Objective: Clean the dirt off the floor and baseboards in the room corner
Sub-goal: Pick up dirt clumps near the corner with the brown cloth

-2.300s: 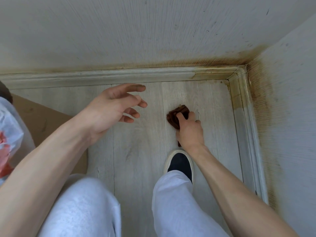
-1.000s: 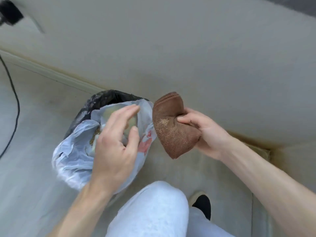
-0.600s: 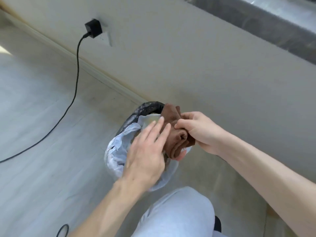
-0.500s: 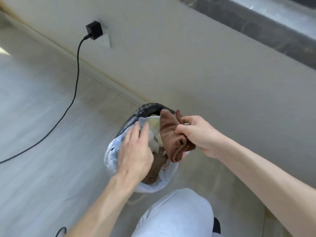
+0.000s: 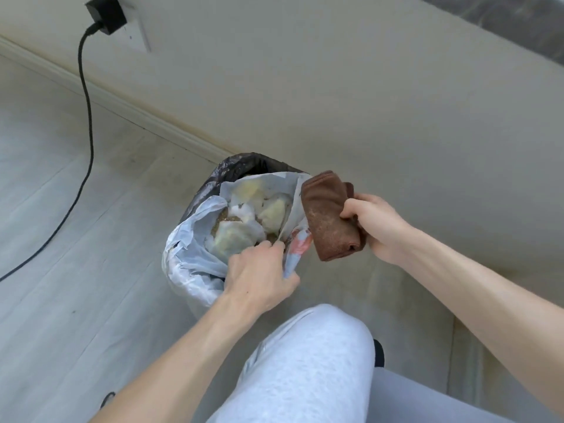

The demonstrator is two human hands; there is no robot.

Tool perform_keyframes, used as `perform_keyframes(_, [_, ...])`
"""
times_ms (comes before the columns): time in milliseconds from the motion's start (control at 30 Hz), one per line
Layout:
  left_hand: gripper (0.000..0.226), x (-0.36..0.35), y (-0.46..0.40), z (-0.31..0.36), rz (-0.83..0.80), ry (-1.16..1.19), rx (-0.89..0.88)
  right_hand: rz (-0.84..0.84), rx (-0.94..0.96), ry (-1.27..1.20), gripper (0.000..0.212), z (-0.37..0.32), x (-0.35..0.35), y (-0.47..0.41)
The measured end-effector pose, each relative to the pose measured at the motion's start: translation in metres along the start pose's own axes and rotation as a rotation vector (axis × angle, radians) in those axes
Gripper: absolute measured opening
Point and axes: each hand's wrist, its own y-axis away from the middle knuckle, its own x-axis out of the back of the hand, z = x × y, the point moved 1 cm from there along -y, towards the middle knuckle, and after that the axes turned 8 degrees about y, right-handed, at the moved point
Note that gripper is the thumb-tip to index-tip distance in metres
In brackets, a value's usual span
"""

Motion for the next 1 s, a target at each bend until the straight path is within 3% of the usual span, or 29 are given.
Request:
perform_keyframes(200, [0.013,0.005,0.0,-0.007,0.083,-0.195,-0.015,0.036,0.029,-0.161,0.023,0.005,0.007,-0.013])
perform_keyframes(567, [0.018,0.088,0.001,-0.099,0.444,-0.124,-0.002,-0.015,0.027,-0.157,0.02,-0.005,-0.04,-0.029])
perform_keyframes(867, [0.014,0.085,0.008,-0.18,0.392,-0.26,0.183,-0.003,0.003,0.073,0.042,0.03,-0.069,-0.07])
perform_keyframes(1000, [0.024,0.071,0.017,-0.208,0.474,-0.185,0.226,0.019,-0.05,0.159,0.049,0.07,-0.069,-0.096])
